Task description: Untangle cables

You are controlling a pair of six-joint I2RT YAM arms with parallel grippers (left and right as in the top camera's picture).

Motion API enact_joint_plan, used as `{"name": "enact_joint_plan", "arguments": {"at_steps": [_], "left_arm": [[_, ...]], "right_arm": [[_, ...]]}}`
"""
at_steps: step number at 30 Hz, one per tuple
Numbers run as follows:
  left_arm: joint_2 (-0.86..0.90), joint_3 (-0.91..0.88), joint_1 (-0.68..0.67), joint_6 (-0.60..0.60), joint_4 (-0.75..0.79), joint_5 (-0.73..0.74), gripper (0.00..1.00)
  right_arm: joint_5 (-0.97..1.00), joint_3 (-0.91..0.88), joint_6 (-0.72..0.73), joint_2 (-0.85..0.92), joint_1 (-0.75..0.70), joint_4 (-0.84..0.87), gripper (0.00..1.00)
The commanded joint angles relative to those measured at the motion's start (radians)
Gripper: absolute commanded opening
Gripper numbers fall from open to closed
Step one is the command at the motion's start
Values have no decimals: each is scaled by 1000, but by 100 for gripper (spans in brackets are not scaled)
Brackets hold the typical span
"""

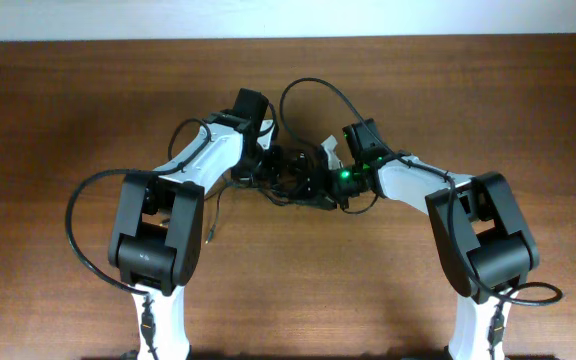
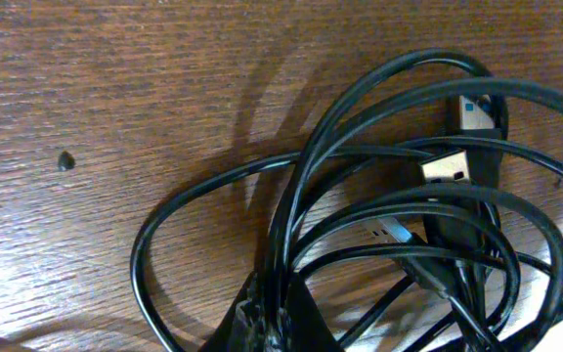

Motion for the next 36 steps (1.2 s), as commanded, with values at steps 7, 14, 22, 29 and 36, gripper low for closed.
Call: {"name": "enact_joint_plan", "arguments": {"at_steps": [7, 14, 22, 29, 36], "left_arm": [[14, -9, -8, 5, -2, -3, 3], [14, -9, -8, 5, 2, -3, 1], [-78, -7, 107, 160, -17, 391, 1], [-85, -18, 138, 211, -7, 396, 9], [-85, -18, 135, -11, -9, 146, 8]], "right_arm": [[83, -2, 29, -11, -3, 88, 4], [74, -2, -50, -182, -43, -99, 4], [224, 151, -336, -253, -50, -628, 4], [309, 291, -360, -237, -20, -854, 4], [183, 291, -799, -236, 60, -1042, 4]]}}
